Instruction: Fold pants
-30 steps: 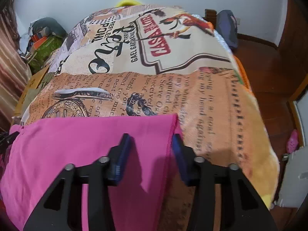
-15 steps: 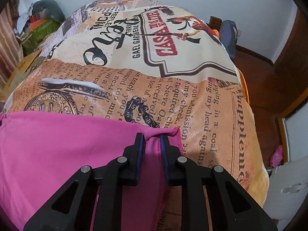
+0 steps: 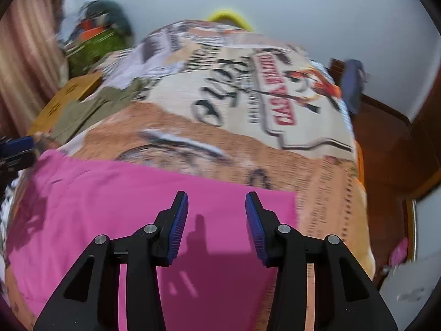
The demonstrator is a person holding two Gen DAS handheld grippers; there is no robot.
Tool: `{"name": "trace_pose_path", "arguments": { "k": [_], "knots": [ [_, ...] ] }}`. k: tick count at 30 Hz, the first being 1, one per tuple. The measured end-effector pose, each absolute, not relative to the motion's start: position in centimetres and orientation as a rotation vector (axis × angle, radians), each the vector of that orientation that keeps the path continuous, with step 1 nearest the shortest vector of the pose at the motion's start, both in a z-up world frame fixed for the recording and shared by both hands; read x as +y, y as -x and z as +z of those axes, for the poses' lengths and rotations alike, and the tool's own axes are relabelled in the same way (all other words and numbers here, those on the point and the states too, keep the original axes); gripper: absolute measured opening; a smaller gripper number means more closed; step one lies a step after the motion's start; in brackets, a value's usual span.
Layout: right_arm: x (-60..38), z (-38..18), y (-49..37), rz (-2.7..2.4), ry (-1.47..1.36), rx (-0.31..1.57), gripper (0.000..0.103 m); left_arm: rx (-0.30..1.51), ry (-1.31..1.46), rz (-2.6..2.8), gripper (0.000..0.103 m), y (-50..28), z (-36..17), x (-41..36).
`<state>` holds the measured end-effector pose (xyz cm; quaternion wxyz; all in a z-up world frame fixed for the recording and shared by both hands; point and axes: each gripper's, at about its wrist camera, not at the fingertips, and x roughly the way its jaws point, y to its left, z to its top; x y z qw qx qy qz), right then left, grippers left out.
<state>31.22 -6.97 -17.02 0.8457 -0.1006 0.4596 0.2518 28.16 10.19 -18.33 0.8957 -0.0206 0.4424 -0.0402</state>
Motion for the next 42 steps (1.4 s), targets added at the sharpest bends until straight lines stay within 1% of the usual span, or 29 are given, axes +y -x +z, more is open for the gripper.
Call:
{"name": "trace_pose_path", "arguments": {
  "k": [2, 7, 9, 10, 11, 12, 14, 17, 20, 22, 26, 29, 38, 42],
  "knots": [
    [-6.1, -17.6, -31.1, 0.555, 0.224, 0.983, 0.040, 0.947, 0.058, -0.096, 0.050, -28.8, -19.3, 9.6],
    [-4.8, -21.4, -31.4, 0.579, 0.225, 1.095, 0.040, 1.035, 0.042, -0.109, 0.050, -29.8, -23.0, 9.2],
    [-5.1, -22.4, -31.3, 0.584, 0.225, 1.103, 0.045, 1.014, 0.025, -0.142, 0.050, -29.4, -23.5, 9.6],
    [-5.5, -22.4, -31.4, 0.581, 0.218, 1.089, 0.050, 1.007, 0.012, -0.137, 0.051, -29.1, -23.4, 9.8],
    [-5.8, -22.3, -31.4, 0.569, 0.220, 1.088, 0.050, 1.004, -0.005, -0.118, 0.058, -29.0, -23.4, 9.9],
    [-6.3, -22.2, -31.6, 0.560, 0.216, 1.086, 0.050, 0.996, -0.027, -0.083, 0.061, -28.8, -23.4, 10.3],
    [-7.4, -22.3, -32.0, 0.551, 0.187, 1.093, 0.057, 1.002, -0.018, -0.068, 0.061, -28.6, -23.7, 11.3],
    [-8.2, -22.4, -32.1, 0.544, 0.139, 1.103, 0.057, 1.014, 0.031, -0.045, 0.069, -28.3, -24.0, 13.1],
    [-7.8, -22.2, -31.5, 0.489, 0.212, 1.079, 0.057, 1.025, 0.109, -0.056, 0.069, -28.1, -24.3, 14.2],
    [-8.1, -22.3, -31.6, 0.480, 0.213, 1.094, 0.057, 1.027, 0.105, -0.046, 0.069, -28.0, -24.1, 14.1],
    [-9.3, -21.5, -31.3, 0.444, 0.207, 1.101, 0.057, 1.014, 0.026, -0.013, 0.068, -27.4, -23.0, 12.8],
    [-10.3, -19.6, -30.3, 0.448, 0.170, 1.075, 0.057, 0.987, 0.000, -0.011, 0.068, -26.2, -21.4, 12.2],
    [-9.8, -12.5, -25.3, 0.478, 0.202, 0.915, 0.060, 0.846, -0.006, 0.002, 0.069, -20.9, -14.5, 11.2],
    [-9.3, -9.8, -22.5, 0.506, 0.215, 0.843, 0.060, 0.789, 0.007, -0.004, 0.073, -18.0, -12.1, 10.5]
  ]
}}
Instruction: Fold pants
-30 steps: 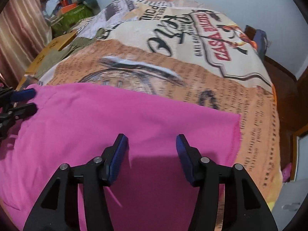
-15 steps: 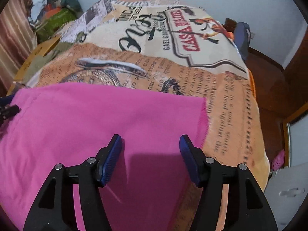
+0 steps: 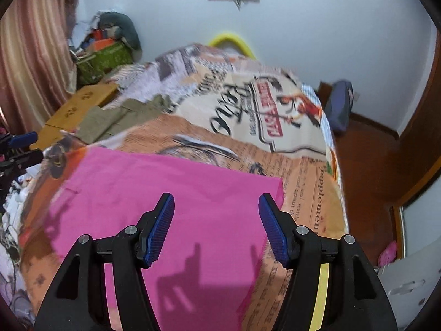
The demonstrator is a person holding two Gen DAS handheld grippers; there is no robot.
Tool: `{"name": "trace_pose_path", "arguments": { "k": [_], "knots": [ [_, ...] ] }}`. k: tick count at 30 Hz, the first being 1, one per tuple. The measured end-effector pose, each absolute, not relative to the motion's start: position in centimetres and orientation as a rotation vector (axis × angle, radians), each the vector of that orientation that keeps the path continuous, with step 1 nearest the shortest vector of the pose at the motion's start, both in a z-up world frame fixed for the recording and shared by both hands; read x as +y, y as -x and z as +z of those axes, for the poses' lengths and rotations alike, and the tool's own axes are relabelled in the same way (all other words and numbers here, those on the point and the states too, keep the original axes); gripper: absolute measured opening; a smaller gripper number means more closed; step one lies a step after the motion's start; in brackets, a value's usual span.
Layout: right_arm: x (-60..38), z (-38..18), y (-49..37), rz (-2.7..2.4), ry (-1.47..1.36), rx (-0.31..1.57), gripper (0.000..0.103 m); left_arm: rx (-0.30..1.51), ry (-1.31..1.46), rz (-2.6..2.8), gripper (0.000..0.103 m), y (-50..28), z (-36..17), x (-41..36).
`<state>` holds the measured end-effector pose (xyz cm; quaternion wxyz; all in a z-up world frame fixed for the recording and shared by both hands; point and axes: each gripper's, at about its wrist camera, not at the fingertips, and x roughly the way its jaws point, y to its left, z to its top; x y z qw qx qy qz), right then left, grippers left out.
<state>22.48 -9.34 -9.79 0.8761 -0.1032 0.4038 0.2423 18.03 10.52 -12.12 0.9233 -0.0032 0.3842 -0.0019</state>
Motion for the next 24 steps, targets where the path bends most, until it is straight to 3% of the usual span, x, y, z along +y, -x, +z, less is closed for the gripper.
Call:
{"name": "trace_pose_path", "arguments": {
  "k": [9, 24],
  "knots": [
    [-8.9, -8.2, -17.1, 0.562, 0.195, 0.771, 0.060, 0.821, 0.071, -0.052, 0.076, -13.2, -12.9, 8.9],
    [-9.3, -13.4, -14.8, 0.547, 0.155, 0.853, 0.060, 1.041, 0.333, -0.162, 0.076, -10.7, -19.5, 7.3]
  ]
}}
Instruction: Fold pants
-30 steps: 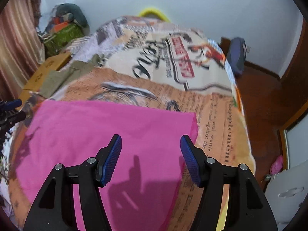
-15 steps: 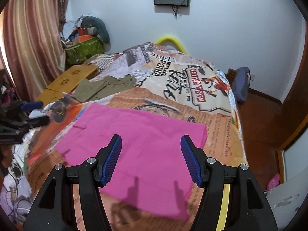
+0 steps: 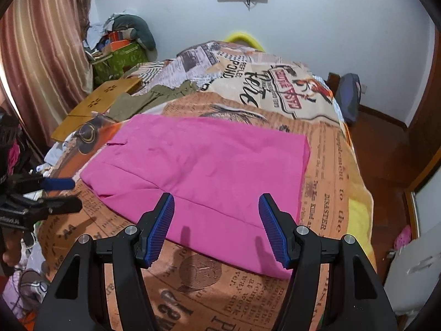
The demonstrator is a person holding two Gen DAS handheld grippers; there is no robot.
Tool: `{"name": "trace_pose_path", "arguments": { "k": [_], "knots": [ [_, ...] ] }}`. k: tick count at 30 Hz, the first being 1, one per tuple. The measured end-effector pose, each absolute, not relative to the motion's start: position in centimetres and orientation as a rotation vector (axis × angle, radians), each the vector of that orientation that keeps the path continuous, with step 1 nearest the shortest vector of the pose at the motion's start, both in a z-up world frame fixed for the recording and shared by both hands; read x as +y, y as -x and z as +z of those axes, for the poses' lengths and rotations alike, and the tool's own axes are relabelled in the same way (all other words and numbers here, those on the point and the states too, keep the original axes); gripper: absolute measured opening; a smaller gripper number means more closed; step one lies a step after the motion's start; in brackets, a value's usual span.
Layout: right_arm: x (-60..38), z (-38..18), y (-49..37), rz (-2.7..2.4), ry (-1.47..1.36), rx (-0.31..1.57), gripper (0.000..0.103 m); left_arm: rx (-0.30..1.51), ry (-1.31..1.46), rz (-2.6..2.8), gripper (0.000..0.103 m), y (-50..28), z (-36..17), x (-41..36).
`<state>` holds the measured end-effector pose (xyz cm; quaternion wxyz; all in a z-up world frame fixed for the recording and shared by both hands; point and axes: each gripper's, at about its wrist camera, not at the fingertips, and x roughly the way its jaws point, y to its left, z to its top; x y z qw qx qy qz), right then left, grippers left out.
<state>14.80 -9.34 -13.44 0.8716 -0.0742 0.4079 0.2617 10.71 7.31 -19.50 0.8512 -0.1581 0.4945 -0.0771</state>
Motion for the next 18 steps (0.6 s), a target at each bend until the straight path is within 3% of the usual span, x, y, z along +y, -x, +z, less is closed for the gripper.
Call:
{"name": "trace_pose_path", "arguments": {
  "k": [13, 18],
  "knots": [
    [-7.5, -18.5, -16.4, 0.563, 0.155, 0.956, 0.060, 1.005, 0.767, -0.210, 0.085, -11.9, -22.6, 10.7],
    [-8.1, -18.9, -16.8, 0.597, 0.103, 0.988, 0.060, 0.997, 0.782, -0.185, 0.088, -14.1, -23.0, 10.4]
  ]
}}
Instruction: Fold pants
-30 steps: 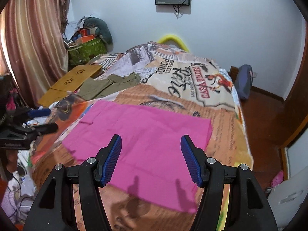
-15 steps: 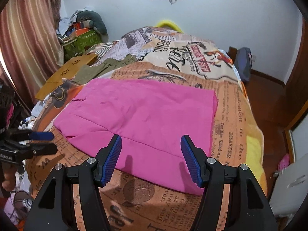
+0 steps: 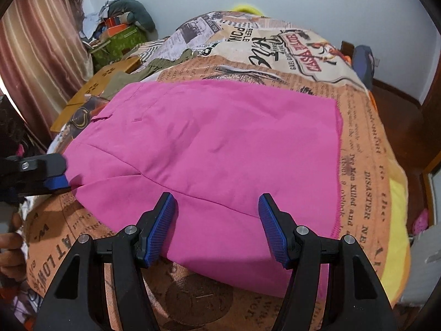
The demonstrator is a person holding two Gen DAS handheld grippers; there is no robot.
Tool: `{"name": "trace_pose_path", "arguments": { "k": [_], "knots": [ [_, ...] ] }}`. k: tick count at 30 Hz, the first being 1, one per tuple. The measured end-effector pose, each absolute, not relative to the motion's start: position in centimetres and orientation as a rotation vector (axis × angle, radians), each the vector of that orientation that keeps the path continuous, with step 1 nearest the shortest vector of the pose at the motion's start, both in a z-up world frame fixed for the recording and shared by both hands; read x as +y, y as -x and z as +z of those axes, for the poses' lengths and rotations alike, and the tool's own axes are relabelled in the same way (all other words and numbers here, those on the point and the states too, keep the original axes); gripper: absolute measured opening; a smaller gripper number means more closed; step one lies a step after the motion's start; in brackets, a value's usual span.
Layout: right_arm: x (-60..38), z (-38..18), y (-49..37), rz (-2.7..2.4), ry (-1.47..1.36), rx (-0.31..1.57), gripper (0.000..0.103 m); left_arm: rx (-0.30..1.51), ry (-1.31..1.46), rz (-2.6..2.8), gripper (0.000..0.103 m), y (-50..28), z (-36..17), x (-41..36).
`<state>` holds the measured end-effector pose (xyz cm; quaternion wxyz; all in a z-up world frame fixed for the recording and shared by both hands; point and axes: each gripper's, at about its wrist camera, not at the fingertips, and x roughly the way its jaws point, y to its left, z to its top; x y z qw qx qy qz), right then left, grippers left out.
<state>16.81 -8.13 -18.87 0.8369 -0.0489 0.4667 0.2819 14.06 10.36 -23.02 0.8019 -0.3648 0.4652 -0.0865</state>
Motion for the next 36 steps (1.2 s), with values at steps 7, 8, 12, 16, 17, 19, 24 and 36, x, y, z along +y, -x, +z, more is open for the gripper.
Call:
{"name": "trace_pose_path", "arguments": {
  "k": [7, 8, 12, 16, 17, 19, 24, 36],
  "knots": [
    [-8.2, -19.1, -16.7, 0.618, 0.083, 0.993, 0.060, 1.005, 0.763, -0.072, 0.078, -16.6, -23.0, 10.3],
    [-8.2, -19.1, -16.8, 0.619, 0.079, 0.995, 0.060, 1.006, 0.740, -0.048, 0.069, -16.8, -22.9, 10.3],
    [-8.4, -19.2, -17.0, 0.625, 0.062, 1.003, 0.061, 1.005, 0.593, 0.031, 0.036, -17.5, -22.4, 9.7],
    [-8.3, -19.0, -17.1, 0.622, 0.065, 1.007, 0.061, 0.988, 0.504, 0.028, 0.031, -17.7, -21.8, 9.2],
    [-8.2, -19.0, -17.1, 0.621, 0.069, 1.007, 0.061, 0.974, 0.466, 0.031, 0.029, -17.5, -21.4, 8.9],
    [-8.0, -18.9, -17.1, 0.614, 0.080, 1.010, 0.061, 0.941, 0.399, 0.039, 0.025, -17.0, -20.5, 8.5],
    [-7.0, -18.5, -16.7, 0.651, 0.082, 1.016, 0.061, 0.844, 0.204, 0.085, 0.016, -14.3, -17.7, 7.9],
    [-8.1, -16.9, -15.5, 0.602, 0.070, 0.977, 0.061, 0.752, 0.009, 0.120, 0.015, -12.8, -15.0, 6.8]
  ]
}}
